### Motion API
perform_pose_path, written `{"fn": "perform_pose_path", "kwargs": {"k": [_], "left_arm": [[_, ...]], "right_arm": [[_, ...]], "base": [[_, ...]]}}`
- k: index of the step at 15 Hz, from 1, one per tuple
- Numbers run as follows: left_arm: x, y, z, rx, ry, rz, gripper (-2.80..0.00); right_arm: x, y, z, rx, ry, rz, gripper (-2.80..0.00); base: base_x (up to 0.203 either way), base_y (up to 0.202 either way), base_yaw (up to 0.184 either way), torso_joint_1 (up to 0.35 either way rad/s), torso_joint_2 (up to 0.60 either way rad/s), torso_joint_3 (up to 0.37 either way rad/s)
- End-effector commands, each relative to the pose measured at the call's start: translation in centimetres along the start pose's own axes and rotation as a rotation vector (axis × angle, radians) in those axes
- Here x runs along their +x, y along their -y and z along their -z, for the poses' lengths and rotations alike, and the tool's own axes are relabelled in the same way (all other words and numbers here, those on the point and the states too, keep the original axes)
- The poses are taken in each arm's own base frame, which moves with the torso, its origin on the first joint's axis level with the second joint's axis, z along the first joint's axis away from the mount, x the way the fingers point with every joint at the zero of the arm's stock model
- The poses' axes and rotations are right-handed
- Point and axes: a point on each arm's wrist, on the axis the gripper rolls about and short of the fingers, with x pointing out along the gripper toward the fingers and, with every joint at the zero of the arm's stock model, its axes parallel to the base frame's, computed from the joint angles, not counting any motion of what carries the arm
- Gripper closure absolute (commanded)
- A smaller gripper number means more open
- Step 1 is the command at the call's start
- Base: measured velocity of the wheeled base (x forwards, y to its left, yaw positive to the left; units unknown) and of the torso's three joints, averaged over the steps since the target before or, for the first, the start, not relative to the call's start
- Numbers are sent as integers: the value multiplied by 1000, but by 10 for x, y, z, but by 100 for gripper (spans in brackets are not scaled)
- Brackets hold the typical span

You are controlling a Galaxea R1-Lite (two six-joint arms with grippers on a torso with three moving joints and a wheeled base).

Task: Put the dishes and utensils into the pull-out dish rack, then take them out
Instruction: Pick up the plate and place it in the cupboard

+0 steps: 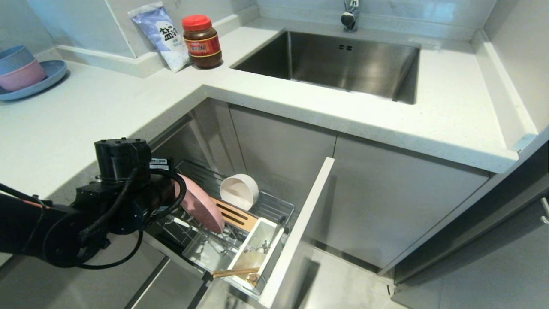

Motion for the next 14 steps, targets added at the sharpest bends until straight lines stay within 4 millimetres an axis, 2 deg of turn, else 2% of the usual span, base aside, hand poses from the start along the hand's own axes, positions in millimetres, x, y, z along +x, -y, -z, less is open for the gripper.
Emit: {"fn": "perform_pose_path", "kwargs": {"k": [1, 14], "left_arm": [[4, -4, 0, -6, 10, -15, 0], [15, -22, -6, -15, 42, -103, 0]], "right_arm": [[0, 0, 0, 0, 1, 0, 0], [0, 0, 0, 0, 1, 0, 0]], "base": [[0, 0, 0, 0, 0, 0], [0, 0, 0, 0, 0, 0]]}}
